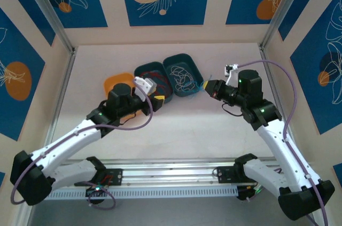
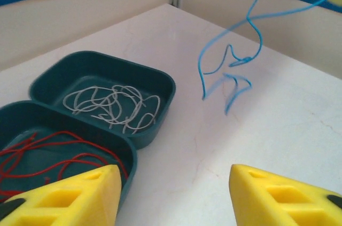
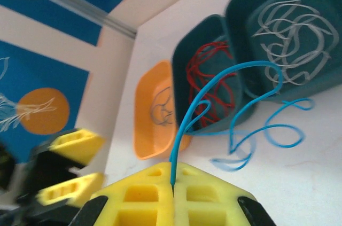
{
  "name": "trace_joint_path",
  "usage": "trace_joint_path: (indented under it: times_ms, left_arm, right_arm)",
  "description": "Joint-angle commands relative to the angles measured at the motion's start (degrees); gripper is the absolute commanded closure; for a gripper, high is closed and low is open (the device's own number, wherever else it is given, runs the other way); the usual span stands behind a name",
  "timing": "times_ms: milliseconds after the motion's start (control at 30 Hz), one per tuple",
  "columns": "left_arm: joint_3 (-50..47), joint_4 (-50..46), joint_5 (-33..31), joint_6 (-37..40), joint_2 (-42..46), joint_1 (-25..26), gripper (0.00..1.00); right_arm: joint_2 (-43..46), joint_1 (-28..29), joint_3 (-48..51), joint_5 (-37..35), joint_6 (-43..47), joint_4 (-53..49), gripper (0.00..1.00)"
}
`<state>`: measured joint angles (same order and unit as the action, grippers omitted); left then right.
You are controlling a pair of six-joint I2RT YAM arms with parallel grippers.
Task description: Untangle the cables
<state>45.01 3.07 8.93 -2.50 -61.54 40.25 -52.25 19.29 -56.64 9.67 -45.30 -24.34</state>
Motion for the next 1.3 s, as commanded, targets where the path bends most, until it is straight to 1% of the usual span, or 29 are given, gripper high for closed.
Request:
trace_joint_path:
  times_ms: [0,67,167,267,300,333,400,533,667,800,933,1033,1167,1267]
  left_arm:
    - [-2.0,12.0,6.8,0.6,-2.5,-0.1,0.35]
    - [-2.7,16.3,9.4,0.7,-4.8,0.1,0.25]
    - [-2.2,18.6,10.2,0.7,-7.6,1.0,0.12]
    - [-1.1,17.2,7.7,0.1,-8.5,1.6,0.09]
    - [-1.2,17.0,6.4,-0.5,-8.1,1.6,0.03]
    - [-1.8,17.1,4.8,-1.1,-7.2,1.5,0.0]
    - [-3.9,17.8,1.2,-2.3,-4.2,1.5,0.0]
    - [-9.2,16.3,-8.6,-4.5,5.5,1.5,0.0]
    - [-11.6,7.9,-22.7,-7.0,16.9,1.6,0.0]
    - [-12.5,-1.2,-34.0,-9.3,27.3,1.5,0.0]
    - [-14.0,-7.4,-40.2,-10.7,36.8,1.5,0.0]
    - [-14.7,-10.6,-44.1,-10.7,42.0,1.5,0.0]
    - [-13.8,-15.3,-48.9,-10.1,46.0,1.5,0.0]
    - [-12.7,-18.5,-50.7,-10.3,47.9,1.6,0.0]
  right_arm:
    - [-0.8,1.3,-3.8,5.6,0.4,0.9,1.0]
    - [-1.1,2.1,-5.1,5.6,0.5,0.7,1.0]
    - [-1.6,3.5,-6.2,5.5,0.7,1.2,1.0]
    - [-3.0,5.2,-7.7,5.6,1.5,1.8,1.0]
    - [-3.8,5.8,-8.5,5.6,2.0,1.8,1.0]
    - [-4.6,6.5,-9.4,5.3,2.8,1.7,1.0]
    - [-6.5,7.9,-11.2,4.4,4.2,1.7,1.0]
    - [-11.8,10.1,-15.8,3.8,6.9,2.2,1.0]
    - [-18.8,13.1,-20.9,3.5,9.8,3.3,1.0]
    - [-26.5,15.8,-26.3,2.7,12.3,4.3,1.0]
    - [-35.6,18.3,-33.4,2.7,14.3,4.4,1.0]
    - [-42.4,20.1,-39.7,3.3,15.6,3.7,1.0]
    - [-50.8,22.6,-47.8,2.7,17.6,2.0,1.0]
    - [-56.6,24.0,-53.5,2.3,18.6,-0.1,1.0]
